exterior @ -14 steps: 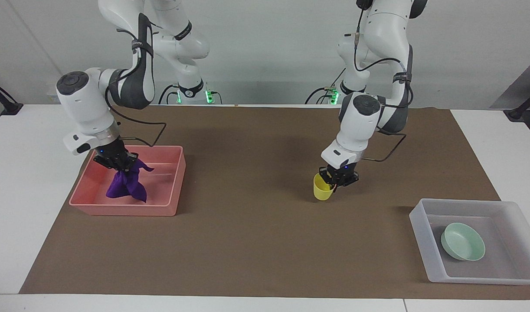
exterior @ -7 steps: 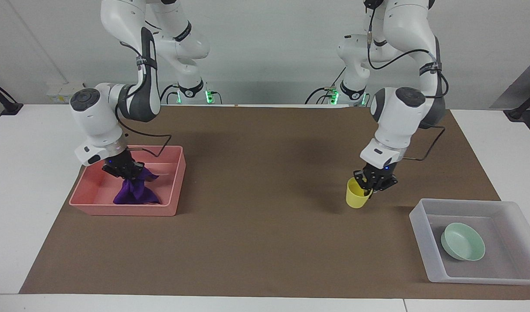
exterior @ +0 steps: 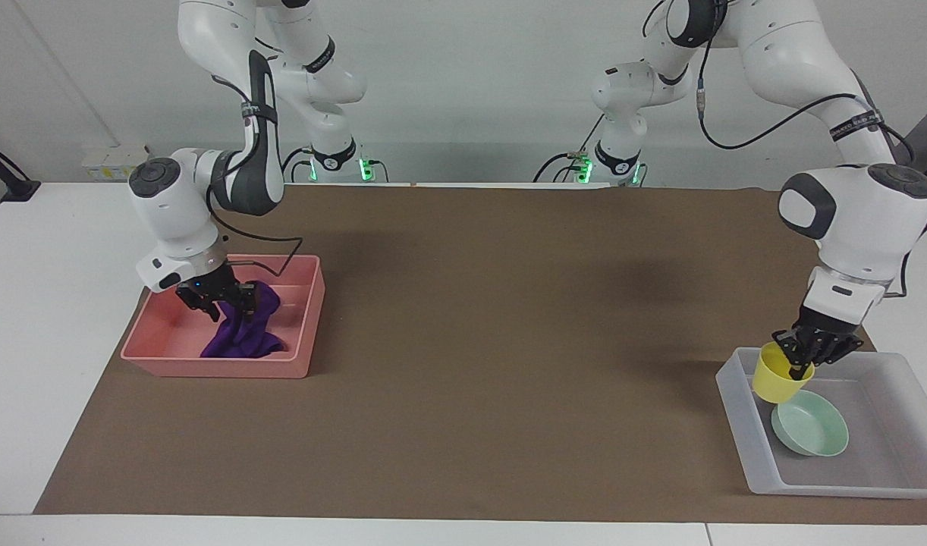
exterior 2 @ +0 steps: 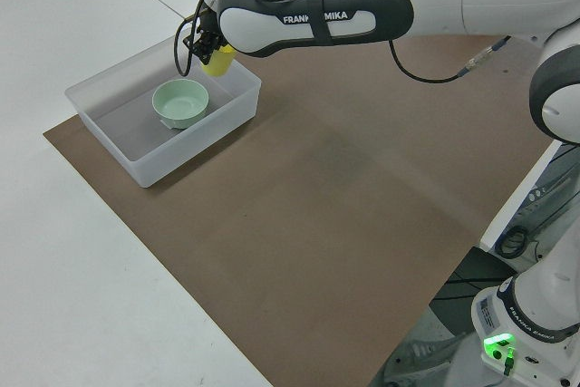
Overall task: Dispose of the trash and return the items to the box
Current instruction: 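Place the yellow cup in the green bowl while the right gripper releases cloth, then open the left gripper over the cup while the right gripper withdraws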
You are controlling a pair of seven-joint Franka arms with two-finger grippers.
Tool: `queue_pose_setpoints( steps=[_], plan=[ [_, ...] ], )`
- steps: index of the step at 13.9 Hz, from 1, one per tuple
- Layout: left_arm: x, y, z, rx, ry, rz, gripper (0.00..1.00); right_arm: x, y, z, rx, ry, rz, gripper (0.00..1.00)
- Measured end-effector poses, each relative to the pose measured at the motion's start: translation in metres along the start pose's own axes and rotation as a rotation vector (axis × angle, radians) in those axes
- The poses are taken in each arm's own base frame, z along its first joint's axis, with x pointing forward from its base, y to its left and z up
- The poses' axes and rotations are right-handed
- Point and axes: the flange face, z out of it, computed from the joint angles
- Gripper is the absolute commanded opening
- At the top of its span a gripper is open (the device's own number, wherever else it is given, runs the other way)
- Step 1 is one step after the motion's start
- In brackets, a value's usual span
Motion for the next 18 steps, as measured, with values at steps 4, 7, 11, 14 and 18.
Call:
queue_pose_setpoints(
  steps=[4,7,11,14,18],
  plan=[
    [0.009,-0.03,0.031,-0.001,-0.012,-0.025,0.0,0.01,-0.021,-0.058,0.006,-0.017,0.028,1.0],
    [0.005,-0.037,0.048,-0.007,-0.029,-0.039,0.0,0.012,-0.044,-0.084,0.01,-0.038,0.068,1.0],
    [0.002,-0.044,0.05,-0.023,-0.028,-0.068,0.0,0.011,-0.066,-0.121,0.011,-0.076,0.116,1.0],
    [-0.001,-0.043,0.057,-0.041,-0.033,-0.084,0.0,0.009,-0.084,-0.157,0.008,-0.096,0.124,1.0],
    [-0.007,-0.048,0.062,-0.041,-0.043,-0.094,0.05,-0.004,-0.078,-0.217,0.003,-0.102,0.128,1.0]
  ],
)
